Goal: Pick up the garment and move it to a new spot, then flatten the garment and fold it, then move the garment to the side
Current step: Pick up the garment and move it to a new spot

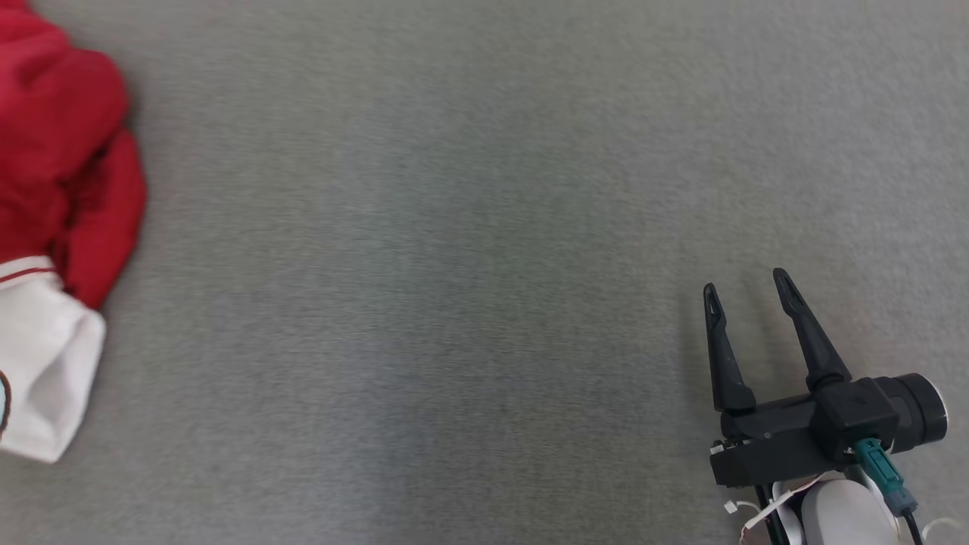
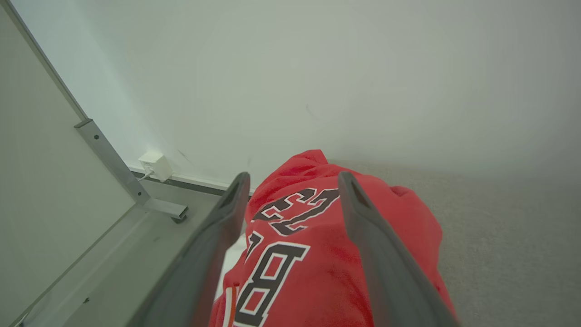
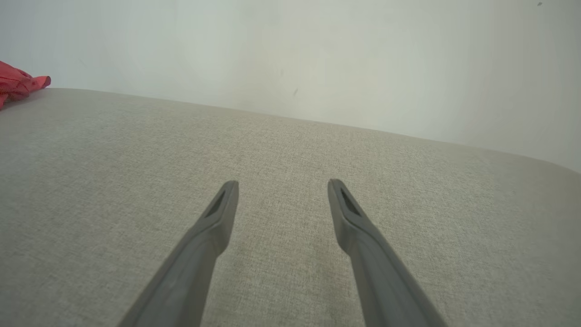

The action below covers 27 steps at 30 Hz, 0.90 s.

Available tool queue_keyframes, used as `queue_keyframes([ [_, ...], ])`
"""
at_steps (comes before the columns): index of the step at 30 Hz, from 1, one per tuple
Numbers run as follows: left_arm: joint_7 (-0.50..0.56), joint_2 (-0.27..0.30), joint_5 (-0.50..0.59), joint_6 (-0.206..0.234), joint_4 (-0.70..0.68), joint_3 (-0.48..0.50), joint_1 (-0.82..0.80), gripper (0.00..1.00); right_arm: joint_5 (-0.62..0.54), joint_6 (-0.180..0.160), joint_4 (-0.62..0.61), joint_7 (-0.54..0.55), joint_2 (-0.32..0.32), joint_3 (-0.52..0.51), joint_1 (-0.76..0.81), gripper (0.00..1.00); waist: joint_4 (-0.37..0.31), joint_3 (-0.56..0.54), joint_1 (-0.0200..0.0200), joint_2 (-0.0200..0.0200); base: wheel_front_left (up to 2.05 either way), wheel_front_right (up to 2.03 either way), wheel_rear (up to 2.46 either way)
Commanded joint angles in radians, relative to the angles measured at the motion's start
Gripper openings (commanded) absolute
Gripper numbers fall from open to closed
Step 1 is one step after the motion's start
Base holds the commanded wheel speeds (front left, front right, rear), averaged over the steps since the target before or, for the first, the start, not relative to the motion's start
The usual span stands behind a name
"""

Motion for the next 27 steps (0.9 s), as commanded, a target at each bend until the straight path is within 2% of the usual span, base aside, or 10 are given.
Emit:
queue_keyframes([
  [1,0.02,0.011,-0.018,0.002,0.024,-0.005,-0.022,1.0,0.002,0.0,-0.005,0.0,0.0,0.001,-0.011,1.0,-0.089,0.086,-0.0003,-0.0002,0.0,0.0,0.0],
  [5,0.088,0.052,-0.02,0.002,0.109,-0.048,-0.046,1.0,-0.004,0.0,-0.009,-0.001,-0.001,0.003,-0.016,1.0,-0.103,0.093,-0.0003,-0.0002,0.0,0.0,0.0],
  [10,0.177,0.075,-0.038,0.002,0.229,-0.082,-0.074,1.0,-0.01,0.0,-0.018,-0.001,0.0,0.001,-0.005,1.0,-0.111,0.091,-0.0003,-0.0002,0.0,0.0,0.0],
  [15,0.254,0.06,-0.059,0.002,0.314,-0.13,-0.093,1.0,-0.014,0.0,-0.024,0.004,-0.001,-0.001,0.002,1.0,-0.106,0.088,-0.0003,-0.0002,0.0,0.0,0.0],
  [16,0.257,0.059,-0.063,0.002,0.328,-0.131,-0.097,0.85,-0.015,0.0,-0.025,0.005,0.0,0.002,0.002,1.0,-0.104,0.087,-0.0003,-0.0002,0.0,0.0,0.0],
  [17,0.254,0.055,-0.06,0.002,0.338,-0.14,-0.1,0.04,-0.014,0.0,-0.025,0.006,0.0,0.005,-0.001,1.0,-0.103,0.087,-0.0003,-0.0002,0.0,0.0,0.0],
  [18,0.247,0.051,-0.06,0.002,0.347,-0.147,-0.103,0.0,-0.014,0.0,-0.025,0.007,-0.001,0.006,-0.004,1.0,-0.102,0.085,-0.0003,-0.0002,0.0,0.0,0.0],
  [27,-0.036,0.049,-0.023,0.018,0.317,-0.161,-0.164,0.0,0.01,0.0,-0.002,0.007,-0.001,0.004,0.011,1.0,-0.076,0.019,-0.0003,-0.0002,0.0,0.0,0.0],
])
